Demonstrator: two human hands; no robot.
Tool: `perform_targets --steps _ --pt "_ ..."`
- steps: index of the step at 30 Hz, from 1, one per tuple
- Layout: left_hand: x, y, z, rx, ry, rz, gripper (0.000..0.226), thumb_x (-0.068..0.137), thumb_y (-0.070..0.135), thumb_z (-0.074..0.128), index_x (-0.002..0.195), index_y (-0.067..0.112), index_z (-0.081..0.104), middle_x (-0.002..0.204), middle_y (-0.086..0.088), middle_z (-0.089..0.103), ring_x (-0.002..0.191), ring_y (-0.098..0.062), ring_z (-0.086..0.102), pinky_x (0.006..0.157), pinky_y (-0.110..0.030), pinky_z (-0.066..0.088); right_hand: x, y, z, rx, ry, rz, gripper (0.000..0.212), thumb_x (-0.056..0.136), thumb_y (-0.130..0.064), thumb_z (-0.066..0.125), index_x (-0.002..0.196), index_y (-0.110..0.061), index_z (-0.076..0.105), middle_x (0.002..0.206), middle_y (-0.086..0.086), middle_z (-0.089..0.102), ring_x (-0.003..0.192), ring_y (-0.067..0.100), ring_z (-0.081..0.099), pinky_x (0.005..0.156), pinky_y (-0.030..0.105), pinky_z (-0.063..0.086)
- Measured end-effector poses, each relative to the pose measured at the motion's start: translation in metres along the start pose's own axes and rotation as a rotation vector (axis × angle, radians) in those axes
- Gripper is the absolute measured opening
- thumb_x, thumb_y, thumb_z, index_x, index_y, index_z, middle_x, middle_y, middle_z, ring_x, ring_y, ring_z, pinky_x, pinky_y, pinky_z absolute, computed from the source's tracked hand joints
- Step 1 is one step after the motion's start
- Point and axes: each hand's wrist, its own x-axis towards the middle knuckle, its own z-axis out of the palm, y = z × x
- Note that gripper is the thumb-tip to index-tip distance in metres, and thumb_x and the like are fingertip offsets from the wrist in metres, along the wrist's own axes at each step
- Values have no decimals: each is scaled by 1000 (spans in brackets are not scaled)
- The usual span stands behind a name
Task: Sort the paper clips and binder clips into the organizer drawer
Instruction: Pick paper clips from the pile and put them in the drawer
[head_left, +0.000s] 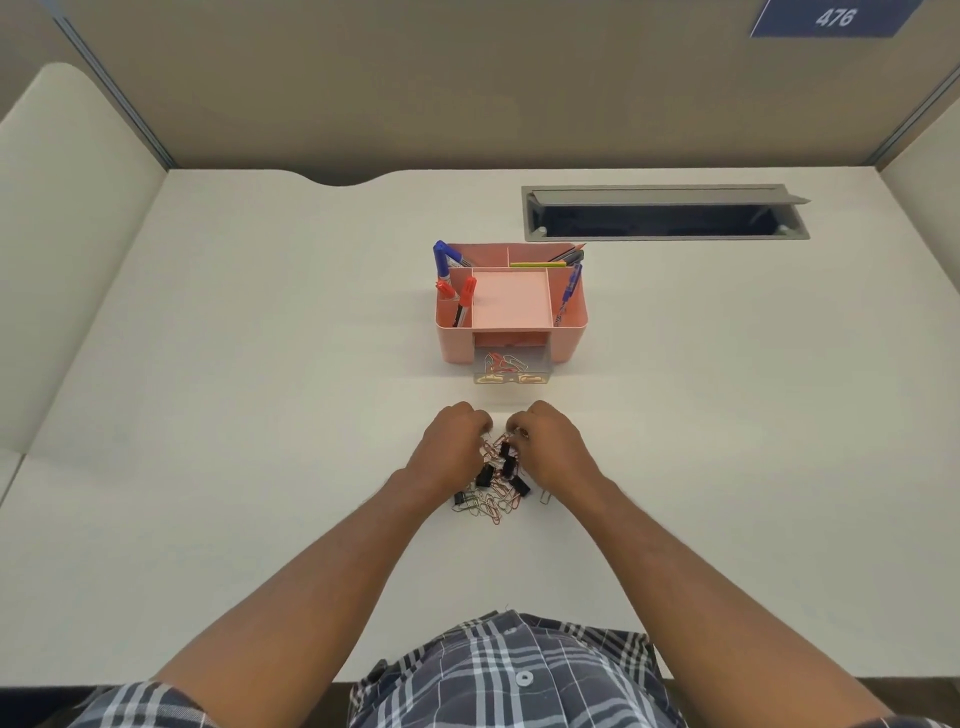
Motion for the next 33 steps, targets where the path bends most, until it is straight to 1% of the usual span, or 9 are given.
perform_targets --steps 3,5,9,12,16,20,27,30,33 --pt "-1 -2 2 8 4 -13 34 85 -4 56 112 12 66 102 -7 59 96 -26 55 73 -29 42 1 8 -3 10 -6 26 18 91 -8 52 96 -10 69 96 7 59 88 27 59 68 28 38" --pt "-1 -3 3 4 26 -21 31 86 -3 55 111 12 65 101 -8 59 95 -26 55 71 -28 40 1 9 -3 18 3 41 20 92 -8 50 96 -10 69 95 7 59 88 28 59 67 28 36" --pt "0 -2 4 2 18 -2 31 89 0 56 116 11 63 104 -9 57 98 -27 54 73 -30 41 0 6 -1 10 -3 -15 25 93 -12 55 115 -11 66 105 12 56 94 29 56 75 32 46" --pt "-1 -3 3 12 -3 25 33 88 1 57 120 10 61 109 -9 55 102 -26 51 76 -29 40 -1 4 0 -65 -17 -76 22 88 -7 60 109 -8 67 103 12 55 93 30 54 75 36 48" --pt "-2 -4 4 52 13 11 17 89 7 60 105 10 64 104 -8 57 98 -26 52 78 -32 43 -2 2 2 -126 -20 -46 19 85 1 55 96 -7 67 96 10 56 88 30 55 71 36 46" --pt "-2 -2 0 71 0 -26 8 90 12 60 95 10 66 99 -9 59 94 -27 54 77 -35 48 -1 4 -2 -109 -53 23 22 86 0 52 101 -8 66 99 10 59 89 29 58 72 33 44" --pt "-3 3 -8 26 -27 -61 10 88 11 57 84 10 67 95 -7 60 90 -25 56 75 -37 51 4 4 -5 -127 -99 65 17 90 -8 53 103 -6 63 103 13 61 94 31 59 79 37 50" --pt "-5 3 -11 18 -36 -58 12 87 9 54 81 10 65 91 -7 62 87 -25 57 74 -38 50 4 5 -6 -113 -114 70 14 90 -8 55 99 -7 65 103 13 59 94 31 59 78 36 49" --pt "-5 2 -13 -7 -29 -70 13 87 9 52 78 12 61 86 -4 63 84 -25 58 74 -40 50 -1 5 -5 -100 -84 42 8 87 -5 57 92 -9 63 100 11 57 92 29 55 74 37 47"
